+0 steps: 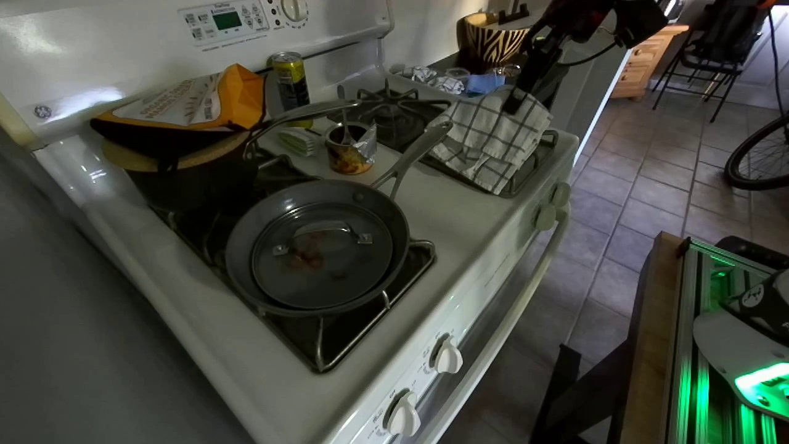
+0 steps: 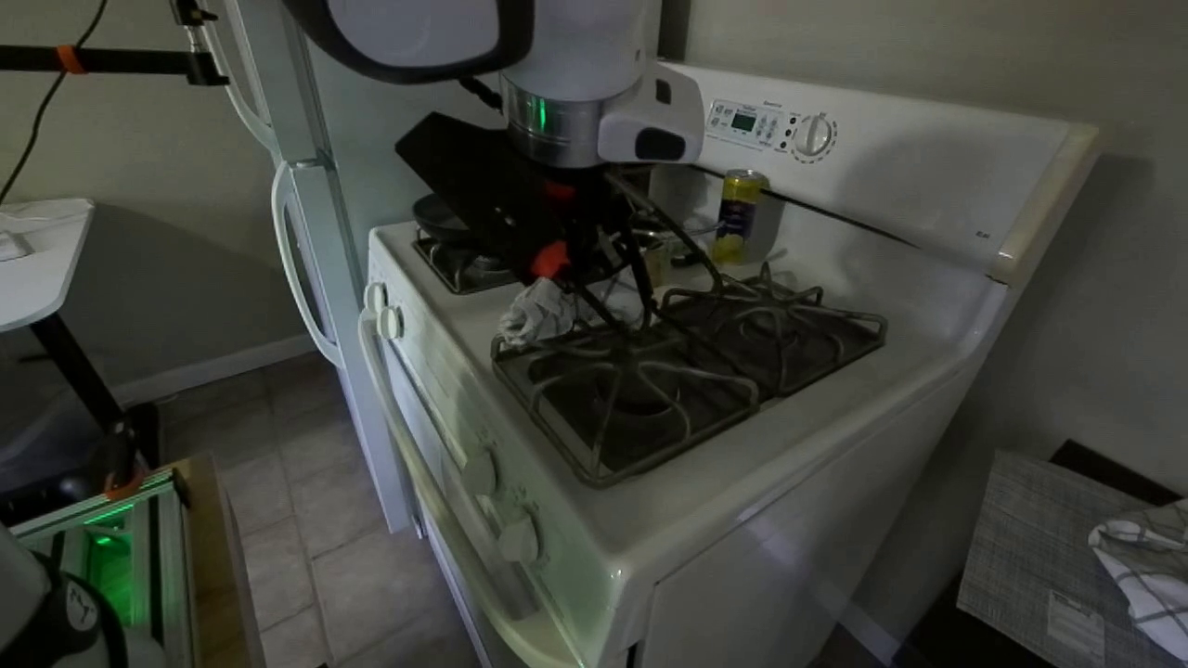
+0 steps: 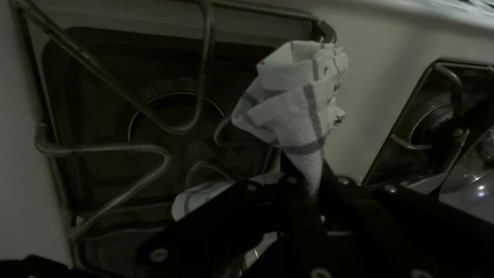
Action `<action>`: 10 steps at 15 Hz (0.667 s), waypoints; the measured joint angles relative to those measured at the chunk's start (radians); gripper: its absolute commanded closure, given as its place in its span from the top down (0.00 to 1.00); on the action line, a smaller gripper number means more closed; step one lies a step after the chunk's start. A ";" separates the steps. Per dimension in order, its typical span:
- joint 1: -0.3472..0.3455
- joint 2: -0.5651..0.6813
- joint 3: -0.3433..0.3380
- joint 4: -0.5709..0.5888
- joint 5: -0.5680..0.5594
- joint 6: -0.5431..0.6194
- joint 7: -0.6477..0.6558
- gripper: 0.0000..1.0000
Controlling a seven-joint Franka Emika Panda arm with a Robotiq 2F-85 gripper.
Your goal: Move the white towel to the right.
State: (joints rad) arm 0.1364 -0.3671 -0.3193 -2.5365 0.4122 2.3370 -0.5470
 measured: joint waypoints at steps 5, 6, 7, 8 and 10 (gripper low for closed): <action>-0.064 0.100 0.035 0.032 -0.055 0.053 -0.008 0.03; -0.077 0.114 0.046 0.036 -0.084 0.077 -0.008 0.03; -0.091 0.126 0.058 0.040 -0.117 0.104 -0.007 0.03; -0.103 0.136 0.070 0.042 -0.153 0.129 -0.005 0.03; -0.128 0.153 0.098 0.042 -0.245 0.168 0.019 0.36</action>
State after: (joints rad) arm 0.0080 -0.2141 -0.2217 -2.4941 0.1669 2.5047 -0.5279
